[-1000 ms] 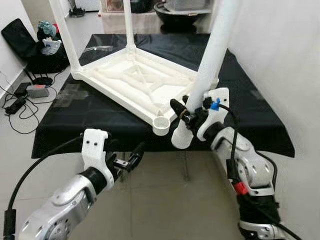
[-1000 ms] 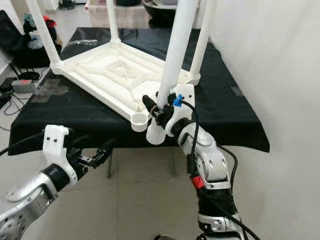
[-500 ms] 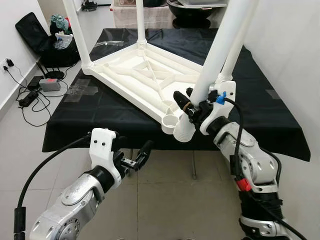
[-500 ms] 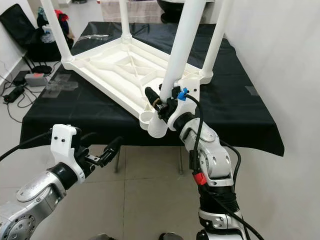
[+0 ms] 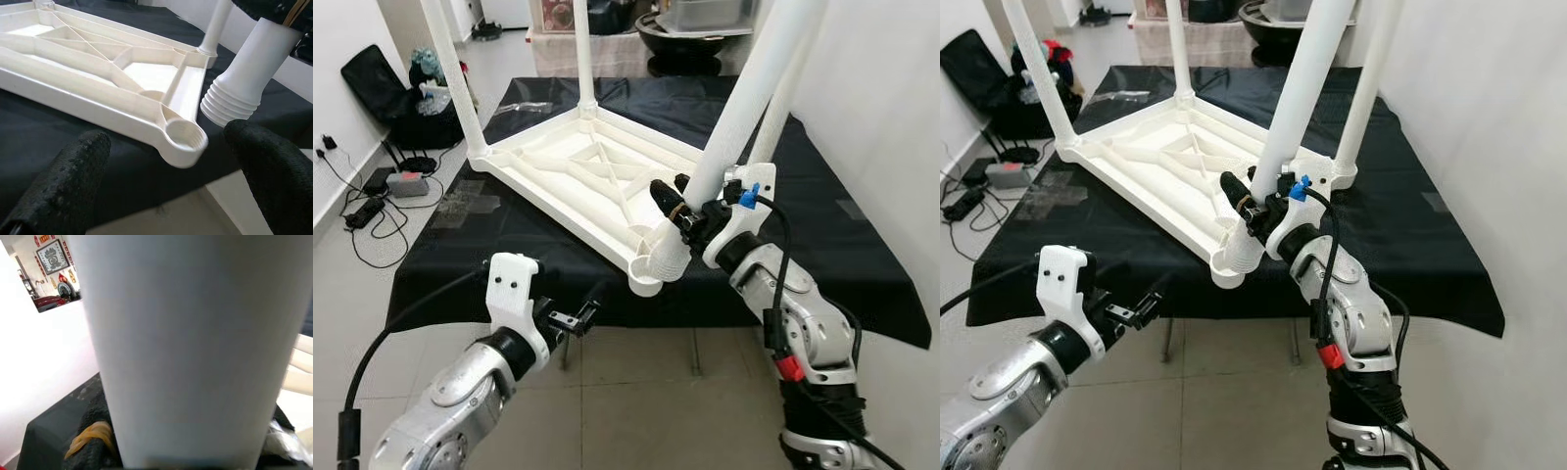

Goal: Building children table

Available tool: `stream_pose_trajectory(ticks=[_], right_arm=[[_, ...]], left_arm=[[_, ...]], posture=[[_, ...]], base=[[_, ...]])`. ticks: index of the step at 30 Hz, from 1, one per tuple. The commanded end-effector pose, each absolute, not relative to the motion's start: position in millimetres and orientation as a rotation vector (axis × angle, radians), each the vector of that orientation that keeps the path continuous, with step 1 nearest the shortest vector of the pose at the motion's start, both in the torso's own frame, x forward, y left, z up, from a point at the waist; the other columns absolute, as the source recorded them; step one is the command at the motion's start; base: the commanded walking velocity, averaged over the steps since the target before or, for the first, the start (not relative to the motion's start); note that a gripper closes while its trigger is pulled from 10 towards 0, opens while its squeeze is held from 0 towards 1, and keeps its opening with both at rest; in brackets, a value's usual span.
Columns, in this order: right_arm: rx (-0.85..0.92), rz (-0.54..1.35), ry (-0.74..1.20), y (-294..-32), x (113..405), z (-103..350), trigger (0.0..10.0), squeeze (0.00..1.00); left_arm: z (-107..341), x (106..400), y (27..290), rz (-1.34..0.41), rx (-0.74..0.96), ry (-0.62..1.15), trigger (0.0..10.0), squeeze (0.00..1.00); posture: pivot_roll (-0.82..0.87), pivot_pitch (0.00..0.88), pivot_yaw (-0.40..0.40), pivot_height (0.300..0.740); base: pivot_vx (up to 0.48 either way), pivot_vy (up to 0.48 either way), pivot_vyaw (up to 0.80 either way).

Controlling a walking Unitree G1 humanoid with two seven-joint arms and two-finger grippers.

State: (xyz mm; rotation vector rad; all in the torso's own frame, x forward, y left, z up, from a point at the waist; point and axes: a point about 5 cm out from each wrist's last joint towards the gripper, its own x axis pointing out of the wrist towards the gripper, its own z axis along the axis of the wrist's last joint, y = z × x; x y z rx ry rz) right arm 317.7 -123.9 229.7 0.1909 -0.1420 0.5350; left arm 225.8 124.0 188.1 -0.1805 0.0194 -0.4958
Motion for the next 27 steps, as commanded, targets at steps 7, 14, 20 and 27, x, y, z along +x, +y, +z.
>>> stream_pose_trajectory(ticks=[7, 14, 20, 27], right_arm=[[0.191, 0.562, -0.191, -123, 316, 239, 10.0, 0.00], [0.186, 0.579, -0.199, -124, 316, 241, 10.0, 0.00], [0.183, 0.585, -0.201, -124, 316, 242, 10.0, 0.00], [0.118, 0.696, -0.220, -129, 315, 253, 10.0, 0.00]], left_arm=[[189, 226, 123, -0.502, -0.188, 0.012, 10.0, 0.00], [187, 224, 121, -0.506, -0.175, 0.015, 10.0, 0.00], [184, 223, 120, -0.495, -0.165, 0.034, 10.0, 0.00], [167, 203, 119, -0.577, -0.063, 0.119, 10.0, 0.00]], posture=[[-0.05, 0.083, -0.002, 0.740], [-0.04, 0.088, -0.003, 0.740], [-0.04, 0.089, -0.003, 0.740], [-0.03, 0.120, -0.005, 0.740]], base=[[0.296, 0.000, 0.00], [0.250, 0.000, 0.00], [0.000, 0.000, 0.00], [0.000, 0.000, 0.00]])
